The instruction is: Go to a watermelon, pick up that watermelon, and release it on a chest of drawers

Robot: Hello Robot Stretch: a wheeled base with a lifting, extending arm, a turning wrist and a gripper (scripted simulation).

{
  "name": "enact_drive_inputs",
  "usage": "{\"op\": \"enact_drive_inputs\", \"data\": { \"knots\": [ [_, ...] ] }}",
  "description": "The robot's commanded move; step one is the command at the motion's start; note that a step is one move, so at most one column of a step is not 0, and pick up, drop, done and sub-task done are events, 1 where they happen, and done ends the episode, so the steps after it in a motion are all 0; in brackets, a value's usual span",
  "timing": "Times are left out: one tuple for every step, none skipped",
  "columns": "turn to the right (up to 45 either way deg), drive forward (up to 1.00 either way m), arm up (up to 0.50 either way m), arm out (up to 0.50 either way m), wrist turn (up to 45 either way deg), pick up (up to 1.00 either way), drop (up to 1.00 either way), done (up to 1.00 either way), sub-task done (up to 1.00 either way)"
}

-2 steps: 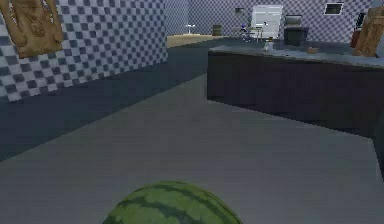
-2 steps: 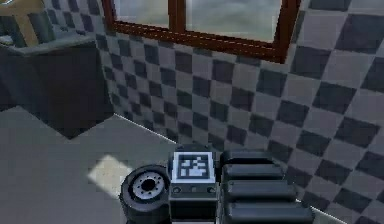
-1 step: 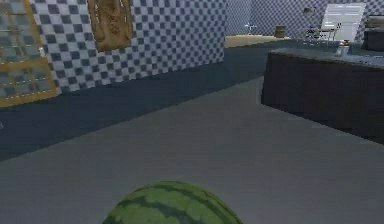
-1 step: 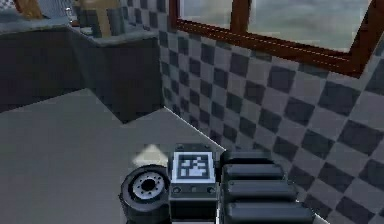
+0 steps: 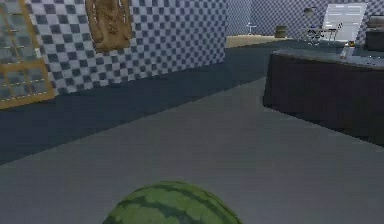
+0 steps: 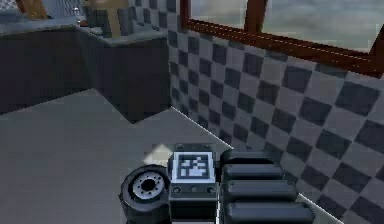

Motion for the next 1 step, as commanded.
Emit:
{"op": "enact_drive_inputs", "data": {
  "knots": [
    [-39.0, 0.00, 0.00, 0.00, 0.0, 0.00, 0.00, 0.00, 0.00]
  ]
}}
